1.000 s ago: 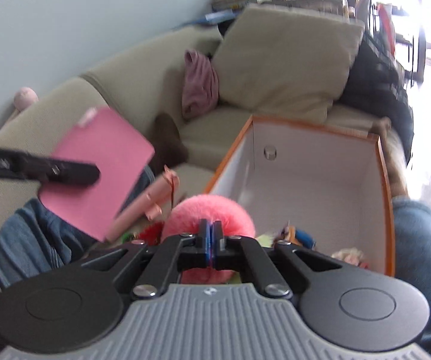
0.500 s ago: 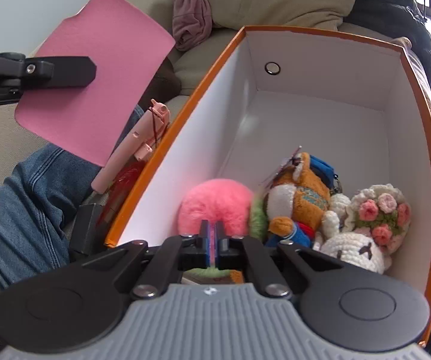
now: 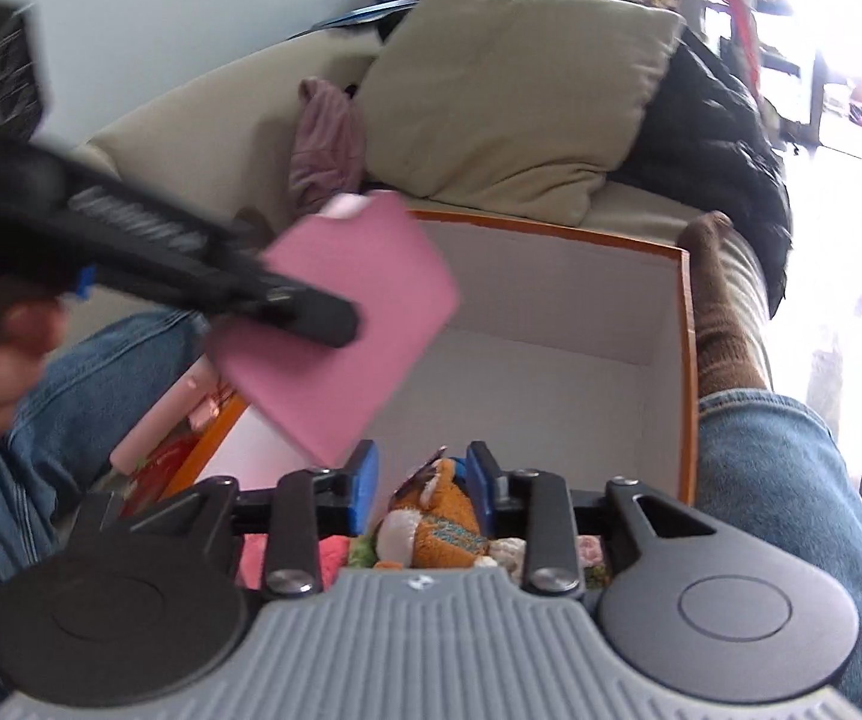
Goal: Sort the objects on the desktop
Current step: 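Lower the pink card holder into the box with the left gripper and release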
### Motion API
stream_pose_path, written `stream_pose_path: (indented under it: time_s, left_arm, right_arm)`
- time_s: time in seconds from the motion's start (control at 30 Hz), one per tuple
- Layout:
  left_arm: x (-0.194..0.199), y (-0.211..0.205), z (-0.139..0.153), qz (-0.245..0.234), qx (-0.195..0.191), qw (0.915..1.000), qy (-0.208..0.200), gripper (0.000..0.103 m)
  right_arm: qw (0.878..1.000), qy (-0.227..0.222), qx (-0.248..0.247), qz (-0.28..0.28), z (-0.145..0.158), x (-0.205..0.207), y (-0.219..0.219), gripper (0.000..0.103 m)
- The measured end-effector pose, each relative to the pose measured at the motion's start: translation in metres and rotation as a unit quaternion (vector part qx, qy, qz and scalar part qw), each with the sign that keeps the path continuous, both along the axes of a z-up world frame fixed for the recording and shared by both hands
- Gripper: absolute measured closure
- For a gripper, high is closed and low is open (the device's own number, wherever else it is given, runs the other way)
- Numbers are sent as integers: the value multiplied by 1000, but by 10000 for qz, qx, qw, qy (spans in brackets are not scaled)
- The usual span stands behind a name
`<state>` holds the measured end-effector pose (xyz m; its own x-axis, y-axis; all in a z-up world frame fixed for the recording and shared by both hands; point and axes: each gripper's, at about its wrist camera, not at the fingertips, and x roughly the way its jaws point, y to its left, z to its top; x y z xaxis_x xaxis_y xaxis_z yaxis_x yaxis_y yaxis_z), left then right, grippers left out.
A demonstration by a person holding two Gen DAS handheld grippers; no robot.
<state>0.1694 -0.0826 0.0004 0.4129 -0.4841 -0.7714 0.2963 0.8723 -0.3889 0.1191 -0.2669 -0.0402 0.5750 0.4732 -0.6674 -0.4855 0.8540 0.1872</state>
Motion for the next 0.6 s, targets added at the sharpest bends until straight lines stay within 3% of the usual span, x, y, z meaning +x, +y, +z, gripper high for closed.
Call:
stream_pose_path:
  time_s: [0.13,0.37,0.5,0.6]
  left_arm:
    - [5,-9,-10,75,98,9998,172,82]
    - [9,-14,-17,216,-91,9986,465,82]
    - [15,-11,-22,343,-160,9973,628,80]
    - [20,-4,-24,495,-222,9959,728,61]
  right_arm:
    - [9996,-133,-36,241,-4,-4,10,54]
    - [9973,-523,-483,174,-14,-4,28,47]
    - [9948,-743,-697,44,-17,-6,31,58]
    - [9939,-802,-753,54,-16,-9,31,82]
